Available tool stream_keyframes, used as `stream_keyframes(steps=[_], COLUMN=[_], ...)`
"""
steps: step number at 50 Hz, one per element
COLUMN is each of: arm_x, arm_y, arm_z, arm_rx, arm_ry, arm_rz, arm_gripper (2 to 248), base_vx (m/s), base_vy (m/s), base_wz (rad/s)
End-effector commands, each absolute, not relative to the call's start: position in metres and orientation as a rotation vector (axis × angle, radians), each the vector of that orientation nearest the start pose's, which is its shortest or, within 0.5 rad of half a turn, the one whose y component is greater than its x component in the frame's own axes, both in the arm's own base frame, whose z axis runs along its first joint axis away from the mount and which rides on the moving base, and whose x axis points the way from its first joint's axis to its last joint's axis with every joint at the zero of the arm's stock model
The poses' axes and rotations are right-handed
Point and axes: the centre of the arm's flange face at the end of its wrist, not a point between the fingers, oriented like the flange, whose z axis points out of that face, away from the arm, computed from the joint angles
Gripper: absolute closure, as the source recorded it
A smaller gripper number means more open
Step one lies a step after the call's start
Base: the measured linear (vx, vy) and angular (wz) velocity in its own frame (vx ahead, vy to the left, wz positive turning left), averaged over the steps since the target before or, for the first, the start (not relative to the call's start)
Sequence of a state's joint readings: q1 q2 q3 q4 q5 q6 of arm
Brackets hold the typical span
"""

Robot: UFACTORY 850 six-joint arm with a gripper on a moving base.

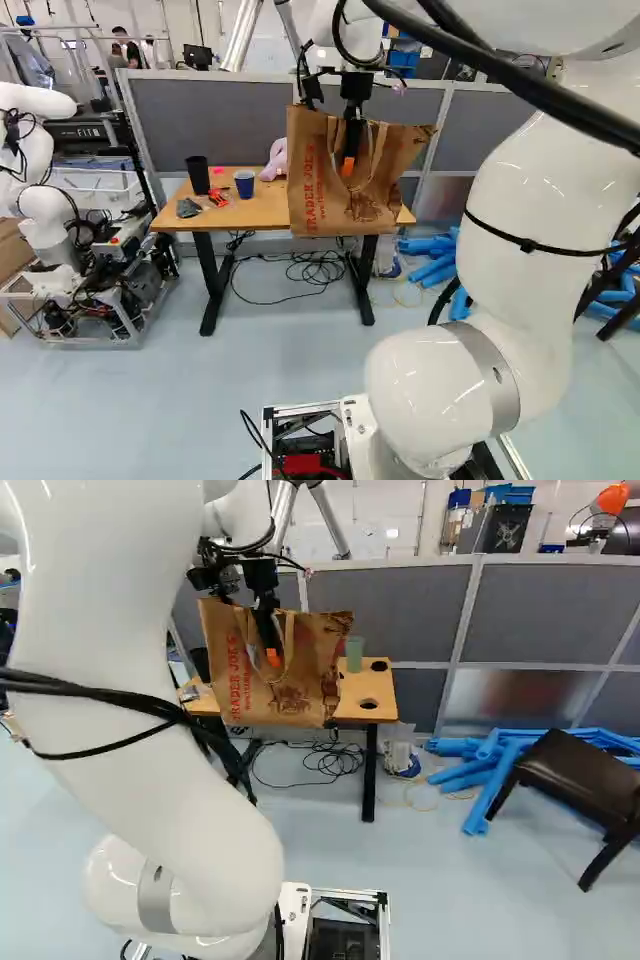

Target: Pick up the bag on the ground and place it on the table

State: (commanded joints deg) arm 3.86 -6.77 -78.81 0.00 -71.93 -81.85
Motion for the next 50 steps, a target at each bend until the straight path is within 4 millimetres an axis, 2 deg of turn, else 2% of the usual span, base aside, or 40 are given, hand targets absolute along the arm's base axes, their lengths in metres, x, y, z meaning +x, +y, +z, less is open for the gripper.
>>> stream_keyframes(steps=[50], arm_x=[0.4965], arm_y=[0.0335], arm_z=[0.6726], arm_rx=[-2.304], arm_ry=[-2.138], arm_rz=[-0.002], arm_gripper=[232], base_vx=[0.165], base_vy=[0.07], base_wz=[-0.021])
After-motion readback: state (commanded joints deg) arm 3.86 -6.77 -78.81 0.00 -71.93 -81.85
